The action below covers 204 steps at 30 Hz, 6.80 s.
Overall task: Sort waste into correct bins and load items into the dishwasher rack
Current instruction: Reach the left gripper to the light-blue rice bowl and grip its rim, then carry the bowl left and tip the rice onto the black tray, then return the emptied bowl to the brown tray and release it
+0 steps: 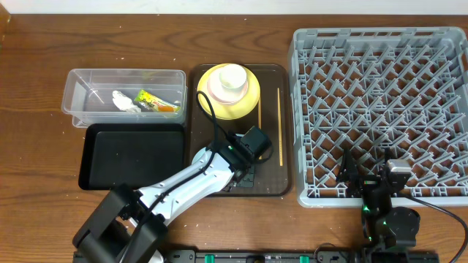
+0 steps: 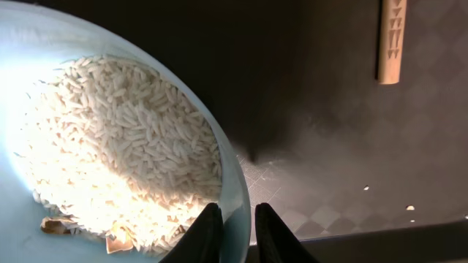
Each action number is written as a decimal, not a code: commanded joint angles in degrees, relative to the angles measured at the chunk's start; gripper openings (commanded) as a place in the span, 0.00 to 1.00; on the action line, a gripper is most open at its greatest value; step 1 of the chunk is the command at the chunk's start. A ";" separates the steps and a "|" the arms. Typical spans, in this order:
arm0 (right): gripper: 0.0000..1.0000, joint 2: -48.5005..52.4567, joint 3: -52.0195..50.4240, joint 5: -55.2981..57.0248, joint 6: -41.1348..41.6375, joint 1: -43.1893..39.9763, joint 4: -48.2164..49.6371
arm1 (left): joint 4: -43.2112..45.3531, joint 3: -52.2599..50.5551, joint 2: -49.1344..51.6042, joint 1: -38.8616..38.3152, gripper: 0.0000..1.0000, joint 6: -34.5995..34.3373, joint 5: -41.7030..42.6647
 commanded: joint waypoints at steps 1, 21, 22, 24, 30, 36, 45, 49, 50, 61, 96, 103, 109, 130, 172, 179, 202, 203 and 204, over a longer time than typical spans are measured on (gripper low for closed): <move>0.99 -0.22 -0.20 -0.22 -0.26 -0.48 -0.07 | 0.50 -0.72 0.61 -0.11 0.11 -0.04 0.35; 0.99 -0.22 -0.20 -0.22 -0.26 -0.48 -0.09 | 1.57 2.43 -7.10 0.00 0.06 3.06 -1.18; 0.99 -0.22 -0.20 -0.22 -0.26 -0.48 -0.07 | 1.60 2.60 -8.28 0.07 0.06 3.56 -1.81; 0.99 -0.22 -0.20 -0.22 -0.26 -0.48 -0.07 | 1.60 2.67 -11.30 0.66 0.06 4.07 -2.75; 0.99 -0.22 -0.20 -0.22 -0.26 -0.48 -0.07 | 1.36 2.67 -18.75 6.97 0.06 4.33 0.26; 0.99 -0.22 -0.20 -0.22 -0.26 -0.48 -0.07 | 1.33 2.67 -22.64 22.36 0.06 9.49 16.20; 0.99 -0.22 -0.20 -0.22 -0.26 -0.48 -0.07 | 0.37 2.23 -20.90 49.96 0.06 17.88 43.63; 0.99 -0.22 -0.20 -0.22 -0.26 -0.48 -0.07 | 0.44 0.70 -19.67 60.17 0.06 21.22 52.89; 0.99 -0.22 -0.20 -0.22 -0.26 -0.48 -0.07 | 0.44 0.28 -19.17 62.29 0.06 22.27 55.06; 0.99 -0.22 -0.20 -0.22 -0.26 -0.48 -0.07 | 1.75 -0.98 -10.54 76.30 0.06 26.67 69.51; 0.99 -0.22 -0.20 -0.22 -0.26 -0.48 -0.07 | -8.94 -1.14 -0.52 88.85 0.06 34.32 90.09; 0.99 -0.22 -0.20 -0.22 -0.26 -0.48 -0.09 | -14.78 -1.14 -0.59 91.23 0.06 38.01 90.09; 0.99 -0.22 -0.20 -0.22 -0.26 -0.48 -0.07 | -15.63 -1.14 -0.59 91.93 0.06 38.16 90.12; 0.99 -0.22 -0.20 -0.22 -0.26 -0.48 -0.07 | -24.48 -1.11 -2.82 91.62 0.06 43.50 86.73; 0.99 -0.22 -0.20 -0.22 -0.26 -0.48 -0.07 | 4.39 5.44 -10.36 5.88 0.06 1.20 1.42; 0.99 -0.22 -0.20 -0.22 -0.26 -0.48 -0.07 | 5.51 5.42 -7.43 5.88 0.06 1.22 1.38; 0.99 -0.22 -0.20 -0.22 -0.26 -0.48 -0.07 | 8.00 5.42 -1.62 5.88 0.07 1.20 1.40; 0.99 -0.22 -0.20 -0.22 -0.26 -0.48 -0.07 | 8.00 5.42 -1.62 5.88 0.11 1.20 1.40; 0.99 -0.22 -0.20 -0.22 -0.26 -0.48 -0.07 | 8.00 5.42 -1.62 5.88 0.13 1.20 1.40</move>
